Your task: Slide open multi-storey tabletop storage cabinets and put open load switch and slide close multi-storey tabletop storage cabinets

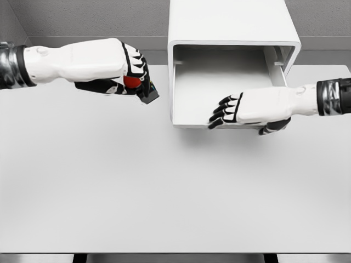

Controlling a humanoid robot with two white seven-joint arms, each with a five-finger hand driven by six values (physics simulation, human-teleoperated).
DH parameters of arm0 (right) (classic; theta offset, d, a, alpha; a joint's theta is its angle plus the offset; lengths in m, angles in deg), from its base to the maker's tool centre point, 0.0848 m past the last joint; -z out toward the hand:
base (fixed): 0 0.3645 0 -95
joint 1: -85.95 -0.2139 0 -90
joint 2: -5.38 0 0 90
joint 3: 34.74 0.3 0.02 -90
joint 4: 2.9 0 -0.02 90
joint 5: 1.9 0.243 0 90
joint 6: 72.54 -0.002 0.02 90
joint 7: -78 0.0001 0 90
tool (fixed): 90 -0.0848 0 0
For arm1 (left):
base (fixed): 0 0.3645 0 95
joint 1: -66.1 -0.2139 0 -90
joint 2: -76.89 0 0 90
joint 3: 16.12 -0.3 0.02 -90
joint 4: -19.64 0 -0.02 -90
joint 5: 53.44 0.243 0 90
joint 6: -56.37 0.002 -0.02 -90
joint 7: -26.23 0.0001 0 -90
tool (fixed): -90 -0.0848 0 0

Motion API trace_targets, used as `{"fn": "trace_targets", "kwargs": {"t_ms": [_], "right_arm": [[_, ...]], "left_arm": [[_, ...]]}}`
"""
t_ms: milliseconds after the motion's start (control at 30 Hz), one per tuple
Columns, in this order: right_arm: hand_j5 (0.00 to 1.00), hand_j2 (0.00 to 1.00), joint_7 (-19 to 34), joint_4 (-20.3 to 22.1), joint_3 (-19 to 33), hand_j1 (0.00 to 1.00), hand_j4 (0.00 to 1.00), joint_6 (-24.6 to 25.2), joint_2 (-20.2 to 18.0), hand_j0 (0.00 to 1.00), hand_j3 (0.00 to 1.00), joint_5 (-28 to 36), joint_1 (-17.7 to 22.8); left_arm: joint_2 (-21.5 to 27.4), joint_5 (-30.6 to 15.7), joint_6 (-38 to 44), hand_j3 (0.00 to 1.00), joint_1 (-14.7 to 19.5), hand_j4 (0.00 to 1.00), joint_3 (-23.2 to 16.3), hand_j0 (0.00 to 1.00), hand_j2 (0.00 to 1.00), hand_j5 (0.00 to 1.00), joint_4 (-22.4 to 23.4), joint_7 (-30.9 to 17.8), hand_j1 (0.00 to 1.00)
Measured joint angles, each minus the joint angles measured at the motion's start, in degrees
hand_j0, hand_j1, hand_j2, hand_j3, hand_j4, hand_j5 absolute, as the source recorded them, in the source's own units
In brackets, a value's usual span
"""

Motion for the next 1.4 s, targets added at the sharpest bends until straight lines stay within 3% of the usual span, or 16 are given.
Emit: {"fn": "trace_targets", "kwargs": {"t_ms": [400,600,933,1167,1400], "right_arm": [[1.0,1.0,0.0,0.0,0.5,1.0,1.0,-0.3,-7.9,1.0,1.0,9.2,0.0],[1.0,1.0,0.0,-0.2,0.5,1.0,1.0,-0.3,-10.7,1.0,1.0,11.1,1.7],[1.0,1.0,0.0,0.0,2.7,1.0,1.0,-0.3,-14.9,1.0,1.0,11.3,1.1],[1.0,1.0,0.0,-0.1,5.8,1.0,1.0,-0.3,-18.6,1.0,1.0,11.4,1.0],[1.0,1.0,0.0,-0.1,6.8,1.0,1.0,-0.3,-18.5,1.0,1.0,11.4,1.1]], "left_arm": [[-4.3,0.2,0.0,0.44,2.1,0.44,-0.2,0.44,0.44,0.44,-0.2,-0.2,0.44],[-9.6,2.0,0.0,0.44,2.1,0.44,-1.1,0.44,0.44,0.44,0.8,-0.2,0.44],[-20.7,9.6,0.0,0.44,2.7,0.44,-3.6,0.44,0.44,0.44,8.2,-0.2,0.44],[-24.6,12.5,0.1,0.44,3.3,0.44,-3.8,0.44,0.44,0.44,12.4,-0.2,0.44],[-27.6,14.8,0.0,0.44,3.3,0.44,-3.8,0.44,0.44,0.44,16.2,0.0,0.44]]}}
